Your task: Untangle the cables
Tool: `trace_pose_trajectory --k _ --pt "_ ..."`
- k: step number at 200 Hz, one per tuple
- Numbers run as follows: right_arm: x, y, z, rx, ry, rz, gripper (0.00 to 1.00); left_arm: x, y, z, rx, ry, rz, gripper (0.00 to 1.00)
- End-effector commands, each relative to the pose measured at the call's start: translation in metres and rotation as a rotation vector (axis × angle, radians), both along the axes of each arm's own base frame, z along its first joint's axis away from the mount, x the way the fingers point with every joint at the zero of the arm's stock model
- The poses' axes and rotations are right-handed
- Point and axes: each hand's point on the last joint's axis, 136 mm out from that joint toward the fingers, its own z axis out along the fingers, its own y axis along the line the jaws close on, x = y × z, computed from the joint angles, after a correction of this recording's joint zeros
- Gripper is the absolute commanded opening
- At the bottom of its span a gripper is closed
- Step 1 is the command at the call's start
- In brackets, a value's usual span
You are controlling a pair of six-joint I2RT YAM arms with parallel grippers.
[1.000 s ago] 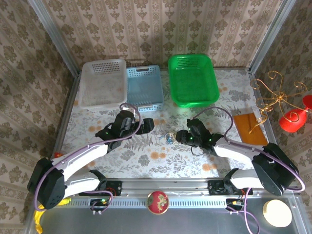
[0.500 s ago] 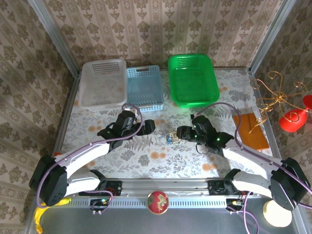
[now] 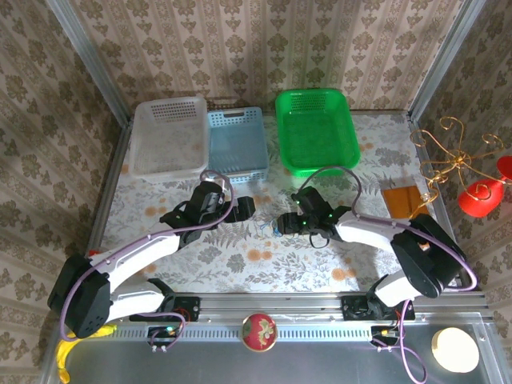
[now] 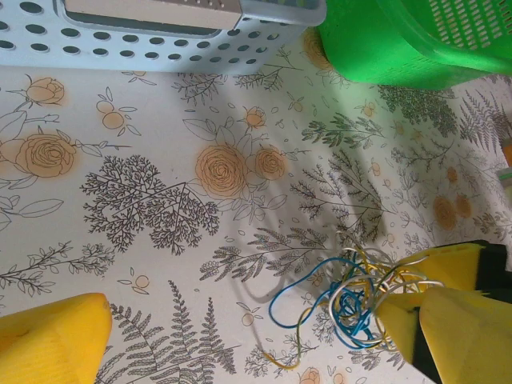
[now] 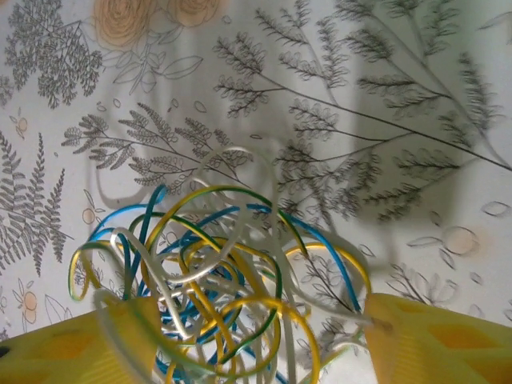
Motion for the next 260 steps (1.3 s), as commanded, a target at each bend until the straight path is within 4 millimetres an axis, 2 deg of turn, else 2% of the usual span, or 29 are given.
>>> trace_pose_trajectory --k 1,21,44,64,67,83,125,158,207,260 --pt "0.009 0.019 0.011 0.103 -0.03 0.021 0.56 0.002 -0.003 0.005 -0.038 0.012 0.01 1.0" --pt "0.011 0.018 0.014 0.127 -0.037 -0.009 0.35 0.002 -0.006 0.007 -0.074 0.022 0.014 1.0" --pt "0.016 0.013 0.029 0.164 -0.069 -0.063 0.2 0.002 -0.009 0.012 -0.135 0.035 0.035 1.0" --pt "0.019 0.006 0.043 0.194 -0.1 -0.125 0.16 0.003 -0.009 0.016 -0.201 0.044 0.079 1.0" --pt "0.02 0.005 0.052 0.212 -0.122 -0.137 0.15 0.003 -0.009 0.017 -0.212 0.046 0.086 1.0" --pt "0.023 -0.002 0.07 0.26 -0.157 -0.197 0.12 0.004 -0.008 0.02 -0.277 0.055 0.128 1.0" --pt "0.026 -0.018 0.11 0.384 -0.235 -0.338 0.1 0.004 -0.001 0.018 -0.444 0.091 0.238 0.9" --pt "0.027 -0.026 0.133 0.452 -0.281 -0.401 0.1 0.005 0.005 0.019 -0.512 0.084 0.293 0.84" --pt "0.024 -0.031 0.148 0.539 -0.299 -0.45 0.1 0.011 0.005 0.035 -0.621 0.055 0.324 0.72" --pt "0.024 -0.024 0.161 0.622 -0.3 -0.438 0.1 0.022 -0.017 0.054 -0.723 0.039 0.286 0.58"
